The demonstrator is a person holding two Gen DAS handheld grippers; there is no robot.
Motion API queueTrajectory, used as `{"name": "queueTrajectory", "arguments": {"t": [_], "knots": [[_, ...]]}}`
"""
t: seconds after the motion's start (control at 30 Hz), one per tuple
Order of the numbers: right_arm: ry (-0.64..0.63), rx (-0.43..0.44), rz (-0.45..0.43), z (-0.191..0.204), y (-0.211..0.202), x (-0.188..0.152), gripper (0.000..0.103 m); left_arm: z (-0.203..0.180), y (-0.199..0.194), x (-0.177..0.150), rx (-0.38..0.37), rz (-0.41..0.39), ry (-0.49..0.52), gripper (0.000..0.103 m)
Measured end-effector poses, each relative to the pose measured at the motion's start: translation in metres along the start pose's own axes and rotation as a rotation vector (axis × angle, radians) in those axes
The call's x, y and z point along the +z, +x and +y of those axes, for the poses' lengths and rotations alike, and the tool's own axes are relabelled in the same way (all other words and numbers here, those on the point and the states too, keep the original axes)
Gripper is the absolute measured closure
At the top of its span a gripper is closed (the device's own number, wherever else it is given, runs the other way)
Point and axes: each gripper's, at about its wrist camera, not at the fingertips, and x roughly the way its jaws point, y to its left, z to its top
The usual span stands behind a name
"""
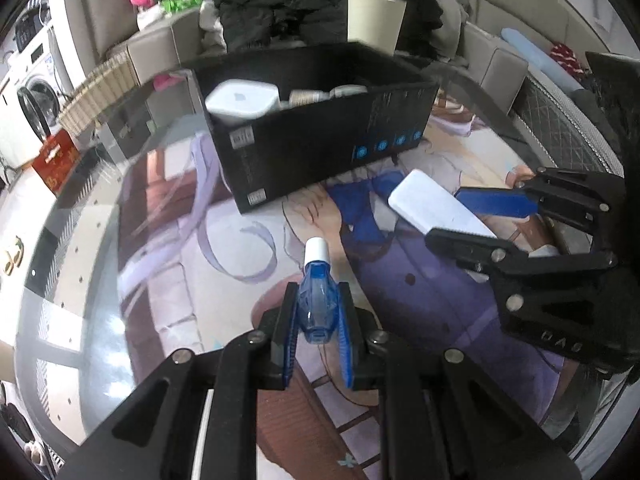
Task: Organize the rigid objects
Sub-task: 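Lift the spray bottle and power bank with both grippers over the box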
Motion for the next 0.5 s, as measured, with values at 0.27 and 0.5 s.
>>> {"name": "queueTrajectory", "arguments": {"t": [0.27, 0.5], "knots": [[0.028, -0.024, -0.293, 0.000, -0.061, 0.010, 0.064, -0.002, -0.073, 0.010, 0.048, -0.331, 0.024, 0.088], [-0.033, -0.132, -0.731, 0.020, -0.145, -0.002, 0.064, 0.002, -0.161, -0.008, 0.108, -0.800, 0.036, 0.088]]}}
